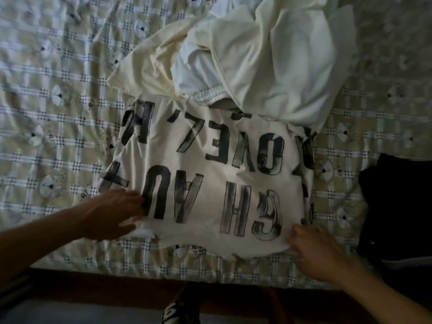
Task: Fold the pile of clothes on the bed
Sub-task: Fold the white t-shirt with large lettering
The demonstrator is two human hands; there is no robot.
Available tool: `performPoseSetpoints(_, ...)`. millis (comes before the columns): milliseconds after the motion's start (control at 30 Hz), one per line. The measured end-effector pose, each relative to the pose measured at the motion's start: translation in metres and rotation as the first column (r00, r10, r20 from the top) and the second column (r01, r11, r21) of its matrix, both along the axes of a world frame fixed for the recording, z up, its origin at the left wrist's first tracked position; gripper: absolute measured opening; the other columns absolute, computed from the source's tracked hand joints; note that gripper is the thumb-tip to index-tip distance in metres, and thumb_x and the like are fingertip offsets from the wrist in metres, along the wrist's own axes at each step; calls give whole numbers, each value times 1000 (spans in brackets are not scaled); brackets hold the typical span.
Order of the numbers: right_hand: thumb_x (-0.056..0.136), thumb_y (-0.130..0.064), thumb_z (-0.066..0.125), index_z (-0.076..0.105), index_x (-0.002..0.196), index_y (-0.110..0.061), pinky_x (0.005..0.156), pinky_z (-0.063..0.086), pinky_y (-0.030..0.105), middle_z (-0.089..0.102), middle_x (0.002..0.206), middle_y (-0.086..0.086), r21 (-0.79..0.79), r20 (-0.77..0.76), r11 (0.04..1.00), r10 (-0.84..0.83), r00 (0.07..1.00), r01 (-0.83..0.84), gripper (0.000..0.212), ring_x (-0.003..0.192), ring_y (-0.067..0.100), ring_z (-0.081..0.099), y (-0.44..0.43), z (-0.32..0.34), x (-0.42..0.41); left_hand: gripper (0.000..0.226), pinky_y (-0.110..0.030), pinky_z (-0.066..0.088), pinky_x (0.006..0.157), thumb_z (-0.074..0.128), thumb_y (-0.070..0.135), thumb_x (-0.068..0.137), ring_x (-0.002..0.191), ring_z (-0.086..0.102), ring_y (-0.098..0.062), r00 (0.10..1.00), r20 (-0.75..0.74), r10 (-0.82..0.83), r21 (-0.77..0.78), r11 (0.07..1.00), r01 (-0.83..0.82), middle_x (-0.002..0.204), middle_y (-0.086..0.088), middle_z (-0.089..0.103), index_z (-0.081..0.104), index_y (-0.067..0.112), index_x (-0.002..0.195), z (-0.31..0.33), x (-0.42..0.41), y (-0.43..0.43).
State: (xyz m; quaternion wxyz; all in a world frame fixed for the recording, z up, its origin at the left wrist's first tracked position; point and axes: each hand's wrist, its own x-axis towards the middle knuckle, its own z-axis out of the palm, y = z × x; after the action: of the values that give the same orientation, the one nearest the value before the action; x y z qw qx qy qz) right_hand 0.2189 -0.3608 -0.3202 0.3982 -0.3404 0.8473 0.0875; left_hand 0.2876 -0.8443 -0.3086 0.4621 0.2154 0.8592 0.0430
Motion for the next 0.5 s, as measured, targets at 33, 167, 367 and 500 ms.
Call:
performPoseSetpoints(33,74,-30,66,56,71,-28,60,37,31,58,77,-5,4,49,990,-140,989,140,11,72,15,61,-5,1,-12,16,-30,52,92,48,45,94,104,53,-2,979,-146,145,94,987,-132,119,10,58,56,42,108,1,-11,1)
performPoseSetpoints(167,81,-30,74,54,79,-21,60,47,33,58,72,-1,-429,60,584,-743,667,689,22,65,17,58,-39,13,-81,16,-34,47,70,65,29,91,87,52,-17,466,-535,705,387,694,-607,103,-1,53,59,18,100,-10,-87,2)
performPoseSetpoints(367,64,-53,82,61,111,-18,87,57,41,69,106,1,-317,439,-154,-898,1,936,63,95,21,67,-86,-4,-166,69,-37,47,90,62,59,85,120,55,-32,-216,-185,959,403,-126,-907,130,-12,57,49,12,134,-30,-176,19)
performPoseSetpoints(500,73,-29,84,69,116,-14,86,58,45,74,110,9,-91,707,-486,-646,-288,869,49,101,27,70,-92,-19,-192,26,-38,46,87,58,37,98,121,56,-39,-205,-98,974,380,-153,-912,125,-22,62,60,13,90,-27,-191,15)
